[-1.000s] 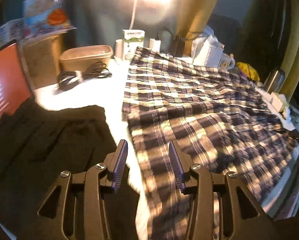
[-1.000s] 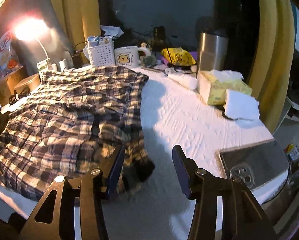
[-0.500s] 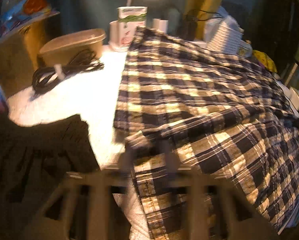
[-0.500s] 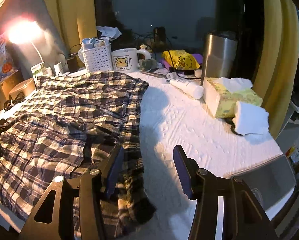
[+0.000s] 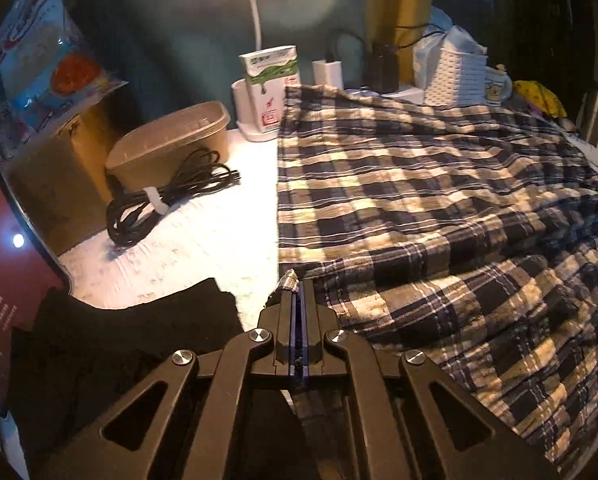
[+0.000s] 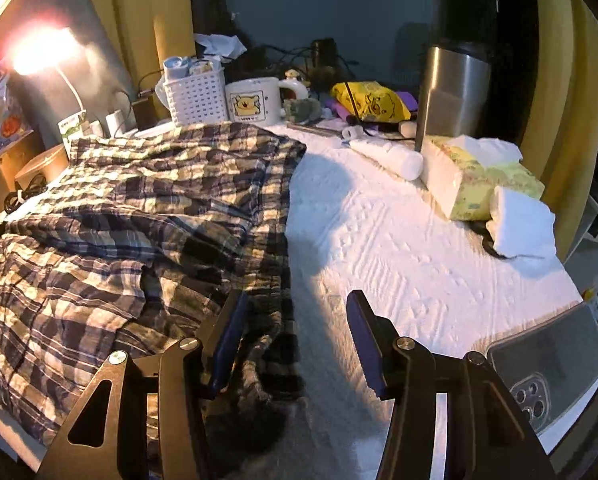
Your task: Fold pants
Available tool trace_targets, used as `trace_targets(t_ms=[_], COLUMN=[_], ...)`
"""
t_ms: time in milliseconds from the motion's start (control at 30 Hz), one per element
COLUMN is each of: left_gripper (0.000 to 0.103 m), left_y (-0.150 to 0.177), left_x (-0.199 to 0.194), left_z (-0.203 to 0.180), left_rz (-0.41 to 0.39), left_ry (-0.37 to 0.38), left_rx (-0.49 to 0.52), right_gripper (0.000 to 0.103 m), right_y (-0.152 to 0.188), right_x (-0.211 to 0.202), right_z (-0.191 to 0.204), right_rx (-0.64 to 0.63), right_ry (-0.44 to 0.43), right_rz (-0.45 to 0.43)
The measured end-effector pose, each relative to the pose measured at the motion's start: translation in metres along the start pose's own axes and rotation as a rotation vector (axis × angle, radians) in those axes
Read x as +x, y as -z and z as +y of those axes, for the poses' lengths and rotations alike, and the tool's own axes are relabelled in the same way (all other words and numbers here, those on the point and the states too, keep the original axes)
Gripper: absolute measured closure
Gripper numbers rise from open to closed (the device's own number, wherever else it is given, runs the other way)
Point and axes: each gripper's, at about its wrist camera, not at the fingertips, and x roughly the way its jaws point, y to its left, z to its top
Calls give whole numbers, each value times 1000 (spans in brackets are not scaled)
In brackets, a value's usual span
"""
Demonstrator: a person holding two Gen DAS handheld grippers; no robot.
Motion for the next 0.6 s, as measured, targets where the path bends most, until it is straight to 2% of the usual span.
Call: trace_targets(t_ms=[33,100,133,167,200,400,600], left_gripper=[101,92,70,44,38,37,37], left_y=[1,2,3,4,6,20,59], left_x=[-3,-10,-16,-20,-28,-56,-60], left_z=[-1,0,1,2,4,-4,-22], left_rz=[3,-6,-18,-30,-58,-89,-3], left_ry=[11,26,39,45,51,110,179], left_rx=[-3,-25,-42,-55,-79,-107,-103], right_gripper=[49,49,49,49,49,49,49], right_y=[0,-1,-3,-6,-8,-13,16], right_x=[-1,-3,-4,-6,-7,-9,-17], right_z=[0,-2,-3,-4,-4,11,5], right_rx=[1,-2,-2,-2,-2,-51,-8], right_ry=[2,12,18,23,25,-17,-27], right_rz=[1,-3,-7,-13,-17,-2,52])
